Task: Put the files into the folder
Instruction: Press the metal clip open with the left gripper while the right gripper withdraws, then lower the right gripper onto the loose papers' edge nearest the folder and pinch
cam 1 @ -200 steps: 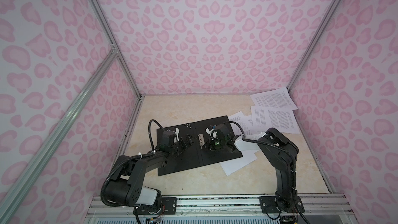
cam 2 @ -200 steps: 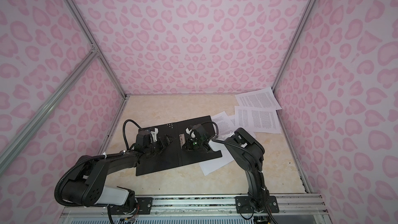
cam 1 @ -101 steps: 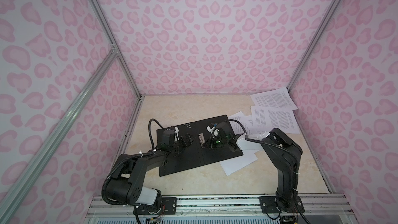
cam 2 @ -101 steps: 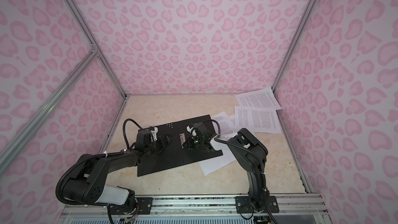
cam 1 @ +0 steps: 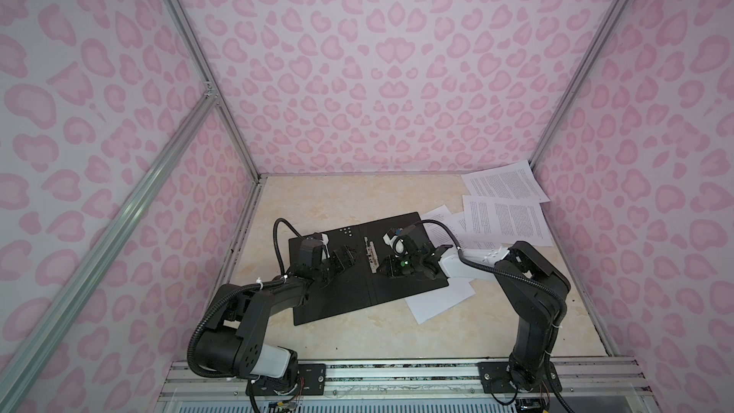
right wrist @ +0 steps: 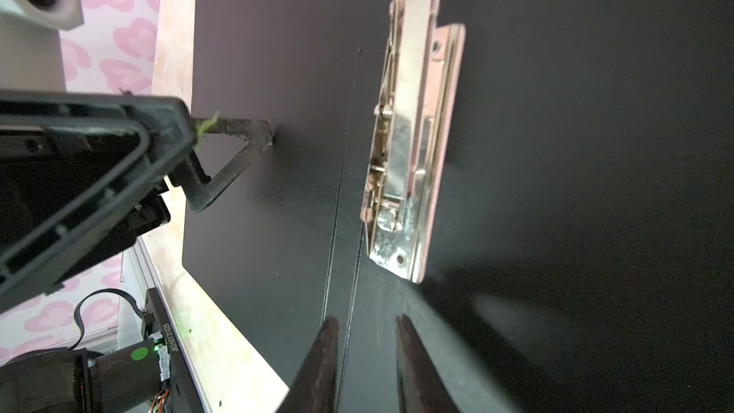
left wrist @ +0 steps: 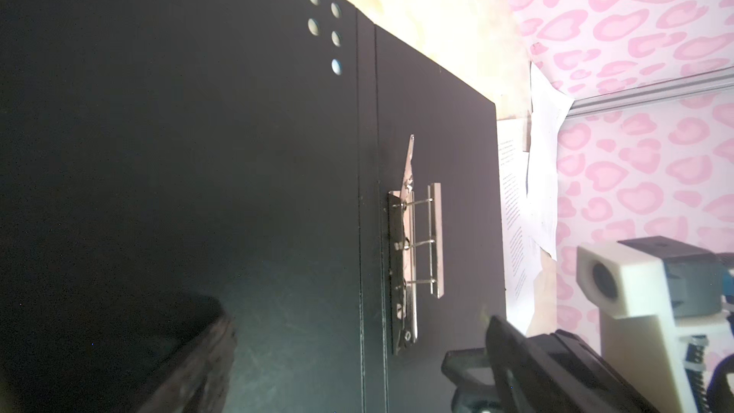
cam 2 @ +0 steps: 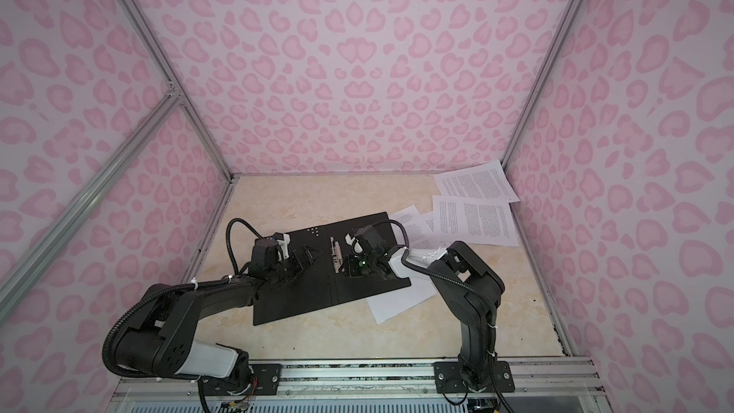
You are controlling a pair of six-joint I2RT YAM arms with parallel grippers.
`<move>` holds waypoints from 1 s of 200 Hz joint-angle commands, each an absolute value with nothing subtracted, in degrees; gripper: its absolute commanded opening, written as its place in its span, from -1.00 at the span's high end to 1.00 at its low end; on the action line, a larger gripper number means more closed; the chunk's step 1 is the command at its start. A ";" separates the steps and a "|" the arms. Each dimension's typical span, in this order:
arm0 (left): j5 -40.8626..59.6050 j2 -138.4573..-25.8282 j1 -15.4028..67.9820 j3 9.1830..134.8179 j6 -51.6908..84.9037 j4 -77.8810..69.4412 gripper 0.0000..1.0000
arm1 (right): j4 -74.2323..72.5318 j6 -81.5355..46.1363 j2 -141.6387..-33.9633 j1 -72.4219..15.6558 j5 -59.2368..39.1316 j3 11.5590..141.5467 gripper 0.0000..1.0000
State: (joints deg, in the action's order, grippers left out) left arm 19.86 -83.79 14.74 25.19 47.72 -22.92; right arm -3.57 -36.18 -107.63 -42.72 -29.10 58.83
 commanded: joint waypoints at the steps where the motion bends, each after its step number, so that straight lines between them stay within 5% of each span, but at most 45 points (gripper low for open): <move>1: 16.12 -84.32 14.67 24.81 46.90 -11.25 -1.00 | -3.45 -35.45 -107.18 -42.63 -26.65 58.50 0.33; 80: 17.14 -83.14 14.65 25.84 45.14 -8.79 -1.00 | 1.00 -34.59 -91.61 -30.12 -14.79 42.36 -0.32; 144: 16.59 -83.84 14.65 26.10 44.91 -8.44 -1.00 | 0.56 -41.81 -69.67 -11.83 -13.92 22.97 -0.61; 200: 16.52 -83.76 14.75 26.10 44.89 -8.49 -1.00 | 3.36 -40.21 -66.15 -4.90 -21.78 19.43 -0.64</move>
